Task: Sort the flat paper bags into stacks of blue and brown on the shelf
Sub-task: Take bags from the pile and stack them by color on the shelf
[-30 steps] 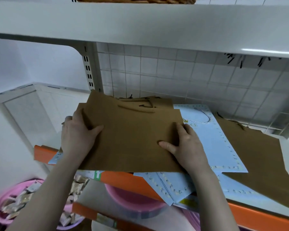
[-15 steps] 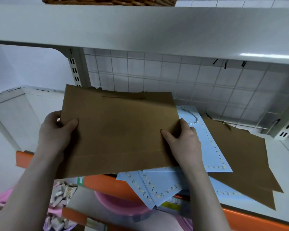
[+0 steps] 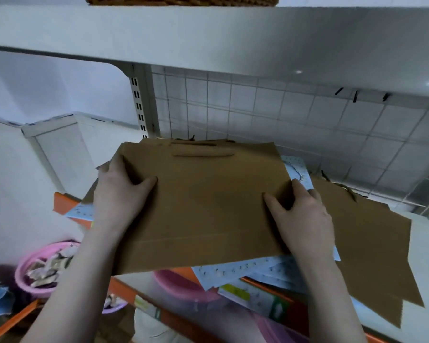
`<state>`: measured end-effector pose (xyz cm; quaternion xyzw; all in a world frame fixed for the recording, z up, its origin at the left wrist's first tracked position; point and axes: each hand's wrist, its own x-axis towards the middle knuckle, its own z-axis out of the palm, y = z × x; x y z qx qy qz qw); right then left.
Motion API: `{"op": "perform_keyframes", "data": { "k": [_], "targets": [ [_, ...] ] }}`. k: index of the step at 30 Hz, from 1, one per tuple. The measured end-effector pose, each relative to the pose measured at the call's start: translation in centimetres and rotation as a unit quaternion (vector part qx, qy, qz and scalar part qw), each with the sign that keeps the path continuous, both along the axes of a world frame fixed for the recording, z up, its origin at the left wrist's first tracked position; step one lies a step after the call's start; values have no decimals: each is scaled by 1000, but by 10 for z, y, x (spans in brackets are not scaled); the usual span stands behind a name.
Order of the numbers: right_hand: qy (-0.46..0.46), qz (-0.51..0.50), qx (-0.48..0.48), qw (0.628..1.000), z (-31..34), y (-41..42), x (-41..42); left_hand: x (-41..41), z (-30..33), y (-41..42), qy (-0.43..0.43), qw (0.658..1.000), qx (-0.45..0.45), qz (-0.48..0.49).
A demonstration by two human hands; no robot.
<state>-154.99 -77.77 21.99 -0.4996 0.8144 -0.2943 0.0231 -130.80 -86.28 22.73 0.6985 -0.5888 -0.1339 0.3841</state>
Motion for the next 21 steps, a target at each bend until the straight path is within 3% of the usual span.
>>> {"op": "perform_keyframes", "data": {
  "k": [13,21],
  "targets": [
    [48,-68,33,996,-3,131,27,10,-18,116,-46,997,15,-66],
    [44,-152,46,986,1,240,0,-37,-17,187,-21,985,22,-173]
  ]
}}
